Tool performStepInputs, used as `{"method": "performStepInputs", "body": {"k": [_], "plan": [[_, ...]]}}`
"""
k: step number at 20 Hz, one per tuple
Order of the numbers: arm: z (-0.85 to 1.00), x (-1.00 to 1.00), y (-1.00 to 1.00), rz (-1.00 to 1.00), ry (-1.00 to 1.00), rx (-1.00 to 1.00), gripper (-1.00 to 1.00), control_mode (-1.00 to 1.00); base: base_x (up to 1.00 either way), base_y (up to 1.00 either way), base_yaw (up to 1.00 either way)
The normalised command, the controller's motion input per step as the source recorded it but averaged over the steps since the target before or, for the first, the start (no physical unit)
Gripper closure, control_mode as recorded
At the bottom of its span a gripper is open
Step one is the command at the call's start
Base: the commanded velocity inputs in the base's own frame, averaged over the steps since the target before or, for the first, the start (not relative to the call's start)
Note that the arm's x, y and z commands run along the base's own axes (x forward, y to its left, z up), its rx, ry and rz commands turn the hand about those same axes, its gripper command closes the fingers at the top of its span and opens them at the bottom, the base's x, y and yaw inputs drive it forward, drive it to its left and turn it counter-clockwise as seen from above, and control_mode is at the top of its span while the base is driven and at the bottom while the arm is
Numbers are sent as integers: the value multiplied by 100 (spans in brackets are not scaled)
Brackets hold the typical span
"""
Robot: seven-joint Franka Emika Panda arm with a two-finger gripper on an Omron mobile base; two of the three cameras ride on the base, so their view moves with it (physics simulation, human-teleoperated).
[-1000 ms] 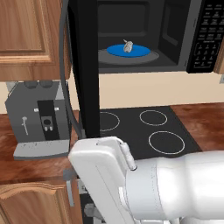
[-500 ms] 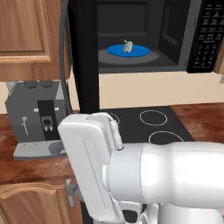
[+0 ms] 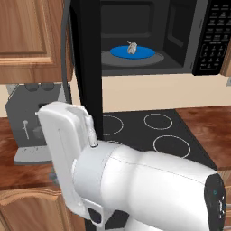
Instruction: Transport the fish from the fridge to the microwave and turn on the microwave.
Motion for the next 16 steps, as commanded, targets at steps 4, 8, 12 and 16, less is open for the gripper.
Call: {"method": "performStepInputs", "body": {"k": [4, 8, 12, 16], "plan": [[8, 38, 17, -30, -4, 0, -100, -100, 0, 0, 0], [12, 40, 3, -28, 0, 0, -100, -100, 0, 0, 0], [11, 44, 0, -23, 0, 0, -100, -100, 0, 0, 0], [6, 42, -2, -23, 2, 0, -100, -100, 0, 0, 0]]}}
